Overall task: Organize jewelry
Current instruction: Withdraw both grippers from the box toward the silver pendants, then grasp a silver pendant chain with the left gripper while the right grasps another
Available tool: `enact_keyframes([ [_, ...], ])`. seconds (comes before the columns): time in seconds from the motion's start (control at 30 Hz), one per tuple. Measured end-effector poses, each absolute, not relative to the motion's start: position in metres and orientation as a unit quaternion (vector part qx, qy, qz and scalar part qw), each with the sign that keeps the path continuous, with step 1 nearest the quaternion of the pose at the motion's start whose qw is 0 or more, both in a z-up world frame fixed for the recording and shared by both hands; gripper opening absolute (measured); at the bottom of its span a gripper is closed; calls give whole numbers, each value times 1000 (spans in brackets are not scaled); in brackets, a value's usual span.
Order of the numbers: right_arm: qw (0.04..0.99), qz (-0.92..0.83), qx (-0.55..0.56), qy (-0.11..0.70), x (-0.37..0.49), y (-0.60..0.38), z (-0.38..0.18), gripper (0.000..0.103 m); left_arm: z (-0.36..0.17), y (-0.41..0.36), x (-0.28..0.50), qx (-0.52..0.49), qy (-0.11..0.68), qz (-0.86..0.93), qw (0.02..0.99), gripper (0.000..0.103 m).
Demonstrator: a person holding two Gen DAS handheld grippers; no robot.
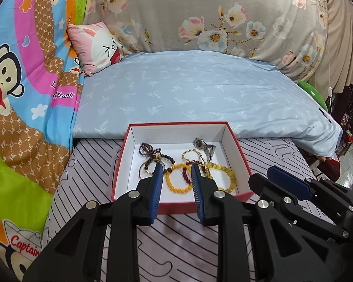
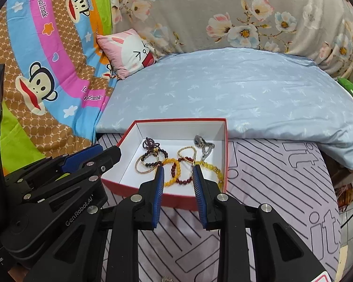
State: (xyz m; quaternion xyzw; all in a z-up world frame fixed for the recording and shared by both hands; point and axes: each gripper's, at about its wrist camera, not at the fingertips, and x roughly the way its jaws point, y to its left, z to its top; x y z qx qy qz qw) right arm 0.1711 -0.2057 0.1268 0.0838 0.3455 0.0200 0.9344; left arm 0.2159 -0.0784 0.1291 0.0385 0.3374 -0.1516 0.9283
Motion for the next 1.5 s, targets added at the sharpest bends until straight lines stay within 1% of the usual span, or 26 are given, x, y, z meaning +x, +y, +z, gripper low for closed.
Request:
enact_keyframes([
  [0.3,930,21,88,356,137,-203,120,27,117,-71,185,32,356,-161,920,25],
  [0.43,926,21,85,366,118,-202,107,34,103,-63,170,28,369,-159,916,30],
  [0.63,910,21,84,406,92,-203,70,34,71,-42,152,14,402,-144,904,31],
  [0.7,903,21,88,420,85,-203,57,34,61,-36,145,12,409,-136,902,37],
  [0.87,889,28,90,449,71,-194,28,34,36,-23,123,8,421,-132,897,42],
  [1.07,883,39,85,460,69,-178,13,34,19,-11,108,-2,435,-131,891,45],
  [1.33,881,37,75,466,77,-169,2,34,10,-6,103,-5,443,-129,887,46],
  [1.4,882,36,69,464,78,-167,2,32,9,-7,102,-6,445,-133,886,47],
  [1.47,884,33,68,461,79,-167,2,22,8,-10,101,-4,446,-136,885,49],
  [1.5,885,30,66,460,80,-168,1,20,8,-11,101,-4,446,-138,884,50],
])
